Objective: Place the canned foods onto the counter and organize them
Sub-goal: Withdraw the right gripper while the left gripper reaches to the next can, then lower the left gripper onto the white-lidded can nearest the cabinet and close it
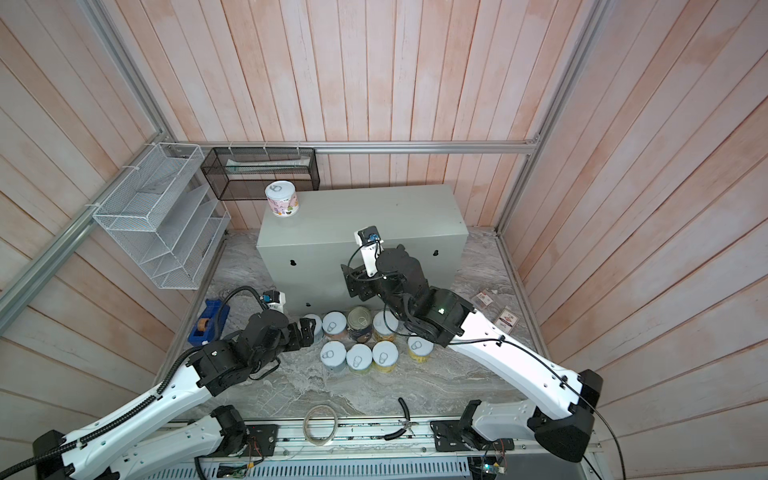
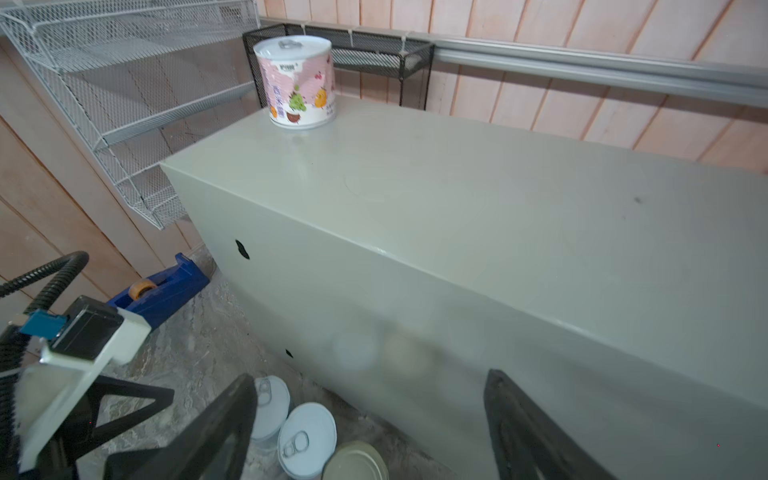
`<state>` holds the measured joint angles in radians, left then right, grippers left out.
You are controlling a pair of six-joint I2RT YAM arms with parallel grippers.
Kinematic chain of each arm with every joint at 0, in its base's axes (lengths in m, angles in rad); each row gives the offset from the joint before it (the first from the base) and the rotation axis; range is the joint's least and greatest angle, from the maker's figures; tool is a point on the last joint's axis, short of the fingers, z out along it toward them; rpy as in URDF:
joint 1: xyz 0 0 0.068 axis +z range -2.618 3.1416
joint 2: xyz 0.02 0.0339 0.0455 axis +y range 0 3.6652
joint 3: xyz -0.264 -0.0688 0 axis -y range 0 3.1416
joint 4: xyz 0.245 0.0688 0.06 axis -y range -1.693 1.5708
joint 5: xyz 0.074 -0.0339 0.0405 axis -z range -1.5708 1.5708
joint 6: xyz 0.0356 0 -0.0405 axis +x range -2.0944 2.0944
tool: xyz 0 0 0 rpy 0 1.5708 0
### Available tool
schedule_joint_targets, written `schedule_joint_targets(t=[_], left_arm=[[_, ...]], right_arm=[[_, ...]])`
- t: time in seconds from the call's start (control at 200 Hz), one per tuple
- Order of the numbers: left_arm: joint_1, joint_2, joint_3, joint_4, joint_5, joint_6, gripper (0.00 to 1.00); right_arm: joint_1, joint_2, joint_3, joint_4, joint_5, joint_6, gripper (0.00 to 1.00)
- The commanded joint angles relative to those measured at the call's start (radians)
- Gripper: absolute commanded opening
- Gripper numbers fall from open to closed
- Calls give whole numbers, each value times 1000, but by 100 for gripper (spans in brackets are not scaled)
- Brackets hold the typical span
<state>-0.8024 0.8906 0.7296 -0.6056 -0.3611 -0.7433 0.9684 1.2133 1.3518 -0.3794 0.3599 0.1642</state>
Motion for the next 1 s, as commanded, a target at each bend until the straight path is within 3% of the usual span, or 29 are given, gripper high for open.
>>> schedule_joint_targets(t=[0.0,0.26,0.435,0.605,0.825,0.995], left_arm=[[-10,-3,-47,29,-56,-57,100],[-11,81,-100,131,-39,-38,100],[4,125,-128,181,-51,-55,100],[71,154,-185,251,30,-44,98],[88,189,-228,338,111,-3,98],[96,238,-225,363,109,14,99]], right_arm=[[6,-97,-38,-138,87,117,86],[7,-218,-176,-250,147,221,88],[6,-242,-251,-204,151,220,89],[-21,-250,-286,-161,117,211,89],[-43,-232,-307,-125,87,199,89],[-60,-225,-326,-94,59,198,89]])
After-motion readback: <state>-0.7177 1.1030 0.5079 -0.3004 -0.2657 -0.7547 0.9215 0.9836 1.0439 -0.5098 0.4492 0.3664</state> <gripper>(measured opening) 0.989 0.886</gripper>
